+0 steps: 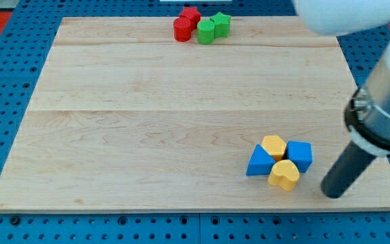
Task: Move the blue cube up a bit
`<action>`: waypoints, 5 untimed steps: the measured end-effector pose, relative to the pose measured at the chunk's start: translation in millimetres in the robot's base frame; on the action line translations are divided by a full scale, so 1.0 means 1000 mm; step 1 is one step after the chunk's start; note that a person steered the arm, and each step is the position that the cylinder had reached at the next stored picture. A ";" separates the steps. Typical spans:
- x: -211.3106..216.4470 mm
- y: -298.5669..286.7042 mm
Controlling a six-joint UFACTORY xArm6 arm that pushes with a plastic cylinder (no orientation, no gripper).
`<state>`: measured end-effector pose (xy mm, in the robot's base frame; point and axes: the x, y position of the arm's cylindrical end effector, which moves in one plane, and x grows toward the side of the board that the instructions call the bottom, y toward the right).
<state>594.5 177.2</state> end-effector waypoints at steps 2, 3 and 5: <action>0.004 -0.030; 0.001 -0.026; -0.021 -0.026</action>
